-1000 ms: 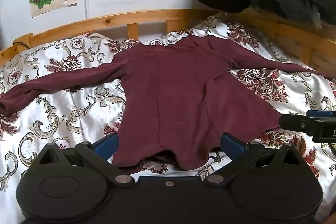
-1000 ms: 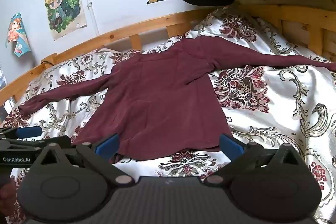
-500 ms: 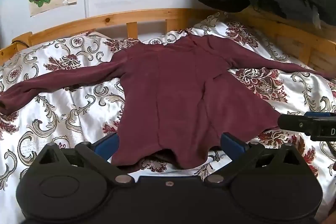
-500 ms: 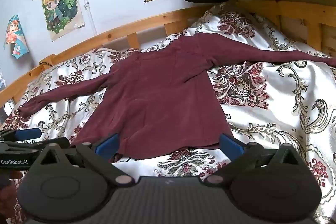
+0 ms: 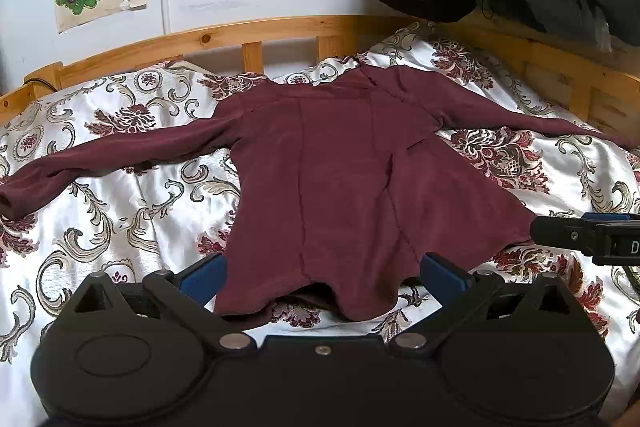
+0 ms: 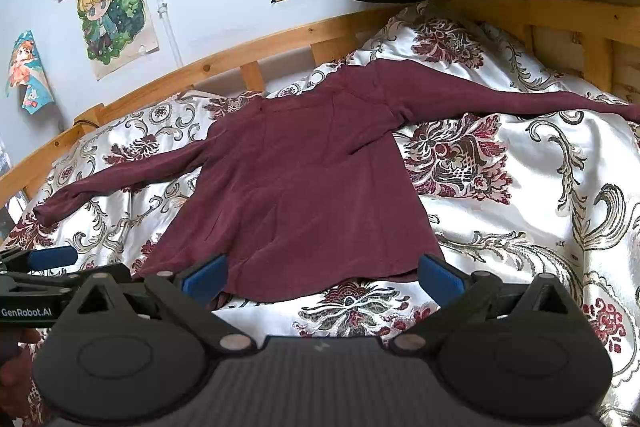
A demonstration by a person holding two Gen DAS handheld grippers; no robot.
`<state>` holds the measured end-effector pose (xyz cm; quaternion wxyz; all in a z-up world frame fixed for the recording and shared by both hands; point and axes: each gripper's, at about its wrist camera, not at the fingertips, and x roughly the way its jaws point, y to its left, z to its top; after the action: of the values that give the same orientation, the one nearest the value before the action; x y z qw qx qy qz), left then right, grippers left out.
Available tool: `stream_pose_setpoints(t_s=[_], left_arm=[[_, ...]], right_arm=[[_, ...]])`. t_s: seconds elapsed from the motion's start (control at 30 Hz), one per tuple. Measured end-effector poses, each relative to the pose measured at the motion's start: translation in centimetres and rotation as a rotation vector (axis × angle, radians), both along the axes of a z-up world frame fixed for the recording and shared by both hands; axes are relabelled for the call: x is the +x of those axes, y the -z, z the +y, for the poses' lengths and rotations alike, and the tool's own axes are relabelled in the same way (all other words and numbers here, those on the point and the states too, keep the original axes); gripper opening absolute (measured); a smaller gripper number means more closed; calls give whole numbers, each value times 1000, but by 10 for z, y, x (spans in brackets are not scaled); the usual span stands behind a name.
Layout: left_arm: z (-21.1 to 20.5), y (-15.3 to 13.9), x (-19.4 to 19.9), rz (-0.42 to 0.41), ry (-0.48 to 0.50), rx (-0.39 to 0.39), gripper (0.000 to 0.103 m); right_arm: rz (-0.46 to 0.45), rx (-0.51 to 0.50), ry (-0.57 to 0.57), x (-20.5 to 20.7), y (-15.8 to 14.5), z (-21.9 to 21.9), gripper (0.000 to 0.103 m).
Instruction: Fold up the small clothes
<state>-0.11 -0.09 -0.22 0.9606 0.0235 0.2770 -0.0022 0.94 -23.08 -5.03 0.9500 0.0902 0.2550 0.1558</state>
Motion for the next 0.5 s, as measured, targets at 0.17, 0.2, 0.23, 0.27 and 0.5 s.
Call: stream_pose_setpoints(t_s=[0.17,0.2,0.23,0.27,0.5], left_arm=[[0,0,-1,-1,0,0,102],[0,0,0,-1,0,0,102],[0,-1,0,0,0,0,102],[0,-1,0,0,1,0,102],[-1,-1,-1,1,4,-2,102]], right_arm=[[4,6,-1,1,1,0,103],[5,6,-1,1,1,0,103],[5,7,-1,1,1,0,103],[5,7,-1,1,1,0,103],[10,9,2,1,1,0,103]])
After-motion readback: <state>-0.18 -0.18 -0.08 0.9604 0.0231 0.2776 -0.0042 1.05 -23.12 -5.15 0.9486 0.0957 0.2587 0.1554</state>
